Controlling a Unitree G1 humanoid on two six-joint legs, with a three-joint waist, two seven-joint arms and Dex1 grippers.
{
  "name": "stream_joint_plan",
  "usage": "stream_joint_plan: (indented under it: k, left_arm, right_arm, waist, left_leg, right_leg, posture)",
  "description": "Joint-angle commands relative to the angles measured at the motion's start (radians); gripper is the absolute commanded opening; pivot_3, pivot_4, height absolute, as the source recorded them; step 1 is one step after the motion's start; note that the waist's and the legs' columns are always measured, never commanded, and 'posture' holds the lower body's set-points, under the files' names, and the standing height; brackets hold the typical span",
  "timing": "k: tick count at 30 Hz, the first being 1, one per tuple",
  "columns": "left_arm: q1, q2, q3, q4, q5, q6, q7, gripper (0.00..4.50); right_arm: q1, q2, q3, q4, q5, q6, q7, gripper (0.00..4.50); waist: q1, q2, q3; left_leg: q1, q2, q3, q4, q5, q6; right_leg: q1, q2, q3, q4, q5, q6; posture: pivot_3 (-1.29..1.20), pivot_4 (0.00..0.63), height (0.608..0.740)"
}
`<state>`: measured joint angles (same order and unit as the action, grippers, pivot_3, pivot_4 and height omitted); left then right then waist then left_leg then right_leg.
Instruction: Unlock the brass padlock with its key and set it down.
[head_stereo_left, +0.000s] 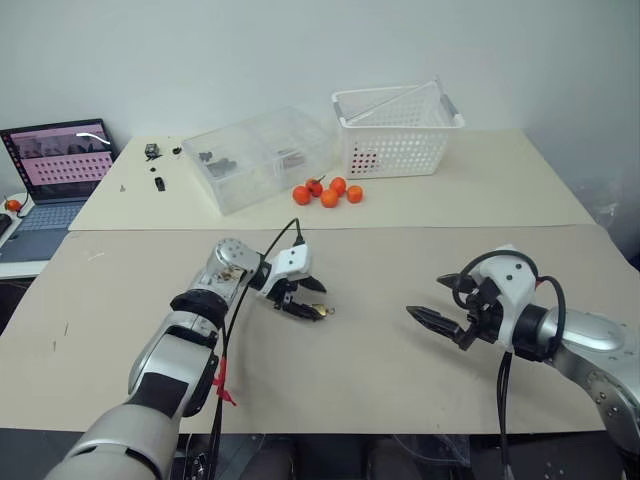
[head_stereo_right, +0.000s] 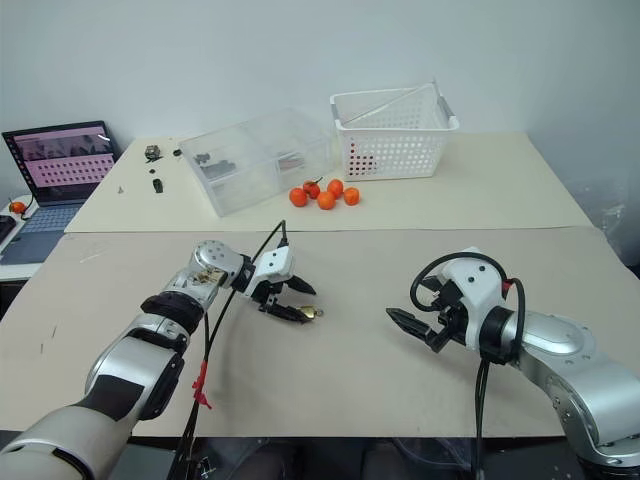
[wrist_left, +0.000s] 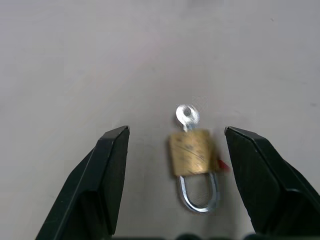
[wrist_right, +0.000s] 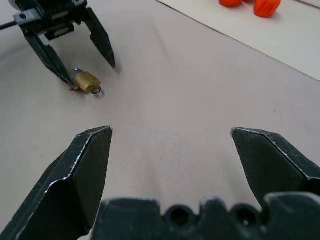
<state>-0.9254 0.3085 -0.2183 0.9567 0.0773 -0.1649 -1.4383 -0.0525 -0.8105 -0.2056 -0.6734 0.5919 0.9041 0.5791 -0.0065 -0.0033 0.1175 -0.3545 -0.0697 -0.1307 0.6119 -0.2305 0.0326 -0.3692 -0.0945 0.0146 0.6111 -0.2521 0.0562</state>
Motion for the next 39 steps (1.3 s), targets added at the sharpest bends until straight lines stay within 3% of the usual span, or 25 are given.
stream_joint_plan:
  k: [1, 13, 30, 39]
  left_arm:
    - [0.027, 0.012, 0.017, -0.095, -0.036, 0.041, 0.012, 3.25]
    - [0.205, 0.06, -0.003, -0.394, -0.066, 0.214, 0.044, 3.25]
    - [0.134, 0.036, -0.033, -0.263, -0.04, 0.171, 0.155, 3.25]
    - [0.18, 0.063, -0.045, -0.352, -0.05, 0.208, 0.143, 3.25]
  right_arm:
    - [-0.001, 0.0, -0.011, -0.024, -0.007, -0.029, -0.001, 4.5]
    - [-0.005, 0.002, -0.01, -0.036, -0.003, -0.016, -0.015, 4.5]
    - [-0.043, -0.003, 0.017, -0.009, -0.012, -0.022, -0.015, 4.5]
    - [-0.035, -0.001, 0.008, -0.019, -0.011, -0.015, -0.02, 4.5]
  waist:
    - [-0.005, 0.0, 0.0]
    - [-0.007, 0.001, 0.0]
    - [-0.006, 0.0, 0.0]
    - [-0.006, 0.0, 0.0]
  left_leg:
    - [0.0, 0.0, 0.0, 0.0, 0.0, 0.0]
    - [0.001, 0.002, -0.002, -0.001, 0.0, 0.0]
    - [0.0, -0.001, -0.003, 0.0, 0.0, 0.0]
    - [0.001, 0.0, -0.002, -0.001, 0.0, 0.0]
  right_leg:
    - [0.0, 0.0, 0.0, 0.0, 0.0, 0.0]
    - [0.0, 0.001, 0.001, 0.0, 0.0, 0.0]
    - [0.0, -0.001, 0.001, 0.0, 0.0, 0.0]
    - [0.0, -0.001, 0.001, 0.0, 0.0, 0.0]
  posture:
    - [0.0, 0.15, 0.74]
    - [0.0, 0.15, 0.74]
    - [0.0, 0.15, 0.74]
    - [0.0, 0.15, 0.74]
